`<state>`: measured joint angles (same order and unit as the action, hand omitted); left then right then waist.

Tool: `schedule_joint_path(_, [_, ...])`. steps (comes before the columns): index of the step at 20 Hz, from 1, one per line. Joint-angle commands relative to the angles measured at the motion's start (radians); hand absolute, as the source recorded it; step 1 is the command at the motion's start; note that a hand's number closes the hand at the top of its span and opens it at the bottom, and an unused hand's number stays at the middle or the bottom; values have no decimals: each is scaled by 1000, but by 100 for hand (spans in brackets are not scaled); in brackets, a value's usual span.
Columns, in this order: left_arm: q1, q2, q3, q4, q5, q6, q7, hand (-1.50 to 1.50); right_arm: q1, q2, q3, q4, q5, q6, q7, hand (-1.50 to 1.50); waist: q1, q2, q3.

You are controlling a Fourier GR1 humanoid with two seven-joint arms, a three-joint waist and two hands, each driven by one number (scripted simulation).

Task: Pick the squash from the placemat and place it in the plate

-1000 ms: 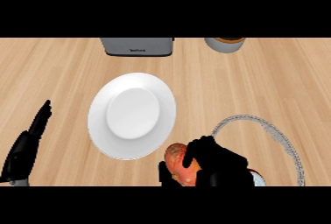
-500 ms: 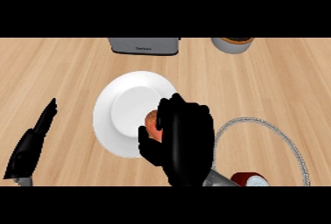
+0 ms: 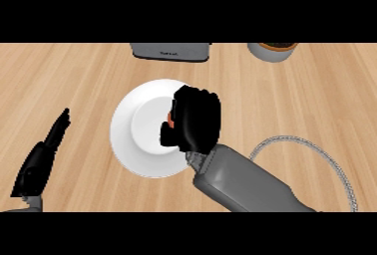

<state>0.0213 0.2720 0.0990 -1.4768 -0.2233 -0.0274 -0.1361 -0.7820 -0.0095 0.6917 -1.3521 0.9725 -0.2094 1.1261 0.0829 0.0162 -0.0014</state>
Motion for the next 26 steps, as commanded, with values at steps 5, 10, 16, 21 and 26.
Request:
schedule_joint_path(5, [-15,-6,-20,0,-8,-12,18,0,-25,9,-44,182,-176,-342,90,150,18,5,2])
schedule_joint_path(10, [-45,-11,-21,2,-20,2,31,0,-40,9,-7,319,-240,-463,76,-150,18,4,1])
schedule_joint_path(16, [-46,3,0,13,7,-23,17,0,-91,9,-11,345,-239,-696,11,-150,0,-3,1])
schedule_joint_path(21, [-61,15,31,20,11,-9,64,0,-107,9,-72,368,-155,-861,57,-150,-40,-14,2])
schedule_joint_path(26, [30,23,40,-3,7,-9,27,0,-14,9,-106,284,-116,-1010,57,-150,-57,-21,2])
